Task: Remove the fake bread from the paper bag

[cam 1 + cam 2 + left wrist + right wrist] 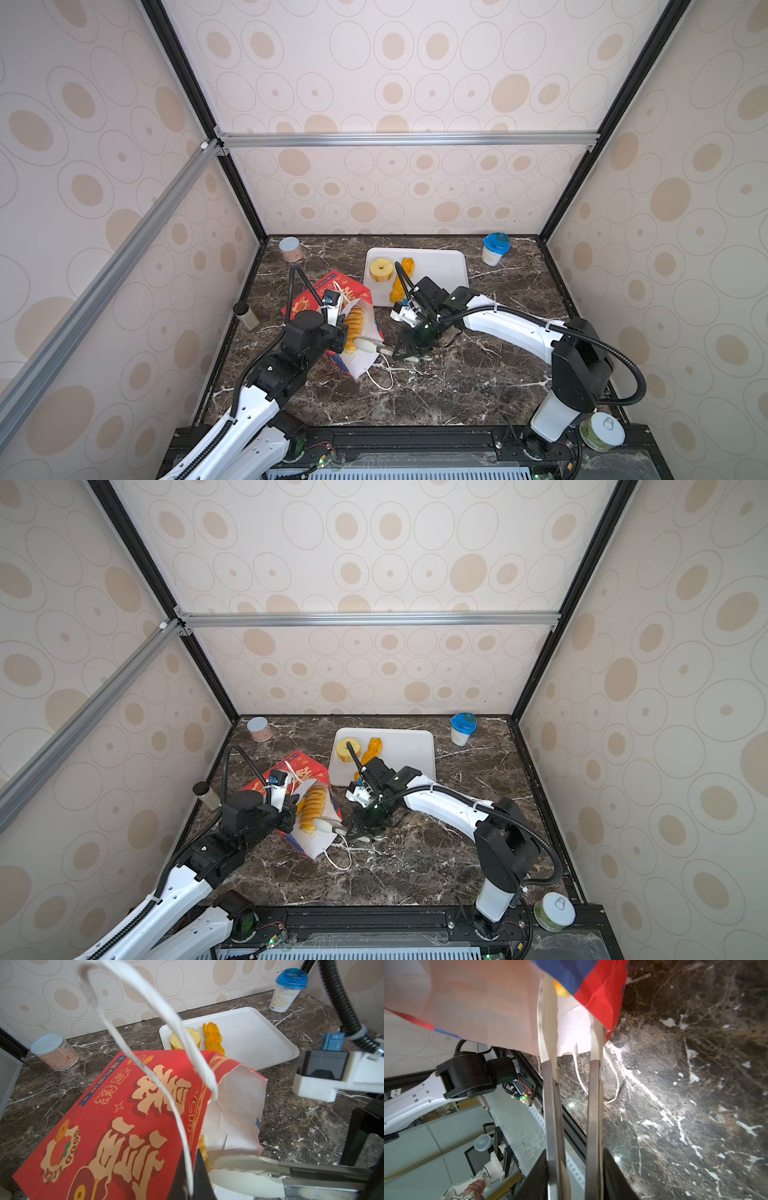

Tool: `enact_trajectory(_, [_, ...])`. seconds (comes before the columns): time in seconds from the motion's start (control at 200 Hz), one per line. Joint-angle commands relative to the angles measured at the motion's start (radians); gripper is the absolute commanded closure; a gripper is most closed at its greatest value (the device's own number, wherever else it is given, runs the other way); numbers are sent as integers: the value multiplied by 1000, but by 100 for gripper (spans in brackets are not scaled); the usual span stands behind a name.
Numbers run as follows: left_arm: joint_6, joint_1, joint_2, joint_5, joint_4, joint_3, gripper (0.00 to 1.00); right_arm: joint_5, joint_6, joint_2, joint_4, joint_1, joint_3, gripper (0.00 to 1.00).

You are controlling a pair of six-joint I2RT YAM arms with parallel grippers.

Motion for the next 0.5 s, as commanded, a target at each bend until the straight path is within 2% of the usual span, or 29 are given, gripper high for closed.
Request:
enact_trajectory(0.0, [-5, -4, 0, -2, 21, 58, 100, -38, 25, -14, 38, -2, 0, 57])
enact_trajectory(0.21, [-3, -4, -6, 10, 27, 51, 100, -32, 31, 39, 46, -6, 26, 53])
enact_trajectory(0.495, [1, -4, -29, 12, 26, 41, 100, -108, 70, 124, 123, -7, 71, 51])
